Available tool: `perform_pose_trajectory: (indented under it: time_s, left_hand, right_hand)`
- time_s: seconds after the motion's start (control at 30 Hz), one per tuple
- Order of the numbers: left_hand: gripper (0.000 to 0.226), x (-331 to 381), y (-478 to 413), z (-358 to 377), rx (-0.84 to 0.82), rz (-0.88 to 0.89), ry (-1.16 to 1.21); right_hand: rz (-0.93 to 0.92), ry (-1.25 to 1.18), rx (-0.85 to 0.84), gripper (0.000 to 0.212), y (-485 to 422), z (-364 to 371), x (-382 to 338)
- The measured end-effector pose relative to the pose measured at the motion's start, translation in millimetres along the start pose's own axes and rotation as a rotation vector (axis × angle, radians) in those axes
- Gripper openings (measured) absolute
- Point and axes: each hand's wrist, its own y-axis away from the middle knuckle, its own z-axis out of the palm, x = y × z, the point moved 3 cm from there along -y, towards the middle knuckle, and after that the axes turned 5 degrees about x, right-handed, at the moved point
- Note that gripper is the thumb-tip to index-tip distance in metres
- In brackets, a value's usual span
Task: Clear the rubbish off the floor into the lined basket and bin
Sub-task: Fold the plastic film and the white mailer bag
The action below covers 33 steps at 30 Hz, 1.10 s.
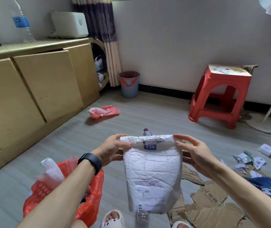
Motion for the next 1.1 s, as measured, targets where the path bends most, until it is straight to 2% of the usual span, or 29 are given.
perform_pose_trajectory:
  time_s: [0.1,0.2,0.3,0.4,0.5,0.6,0.67,0.77,0.87,0.93,1.0,1.07,1.1]
  left_hand:
    - [0.022,0.4,-0.7,2.2,-0.032,0.014,-0.01]
    - [0.033,-0.8,-3.5,-0.9,0.007,0.027,0.024]
    - [0.039,-2.5,-4.6,-5.5,0.044,0.037,0.042]
    - [0.039,-4.5,-6.0,-7.2,-0.006,0.036,0.087]
    - [0.016,-6.9,2.1,0.7,-0.162,-0.066,0.048]
    - [0.058,-15.9,4.5,5.6,-0.217,-0.281,-0.079]
    - [0.059,-9.7,7.0,9.8,-0.192,-0.281,-0.016]
    - [0.059,3.3,8.0,10.4,-0.147,-0.224,0.266]
    - [0.069,4.5,7.9,12.9,-0.134,-0.197,0.297]
    - [0.061,1.3,8.9,14.9,-0.105,-0.207,0.264]
    - [0.042,2.3,9.4,11.9,-0.043,-0.193,0.258]
    - [0.02,4.7,5.9,3.0,0.029,-0.121,0.263]
    - [0.021,6.0,4.4,-1.7,0.068,-0.075,0.267]
  right_hand:
    - [0.062,-0.091,0.012,0.044,-4.7,-2.7,4.2]
    - [0.144,-0.017,-0.15,0.037,-0.9,2.3,7.5]
    - [0.121,0.044,-0.207,0.036,-0.5,1.8,10.2]
    - [0.081,0.083,-0.175,0.035,-3.5,0.3,9.7]
    - [0.067,-0.007,-0.097,0.04,-7.1,-1.3,10.8]
    - [0.007,-0.043,-0.032,0.04,-10.3,-1.0,6.6]
    - [-0.071,0.024,0.029,0.041,-12.7,1.1,3.5]
    - [-0.171,0.079,0.091,0.045,-16.5,5.4,2.5]
    - [-0.201,0.16,-0.018,0.046,-13.1,15.7,1.8]
    - [-0.21,0.244,-0.092,0.051,-8.9,22.7,0.8]
    - [-0.166,0.246,-0.14,0.05,-7.4,25.9,1.9]
    - [-0.033,0.145,-0.19,0.041,-6.9,27.5,3.9]
    - [0.051,0.059,-0.223,0.043,-6.9,28.4,4.7]
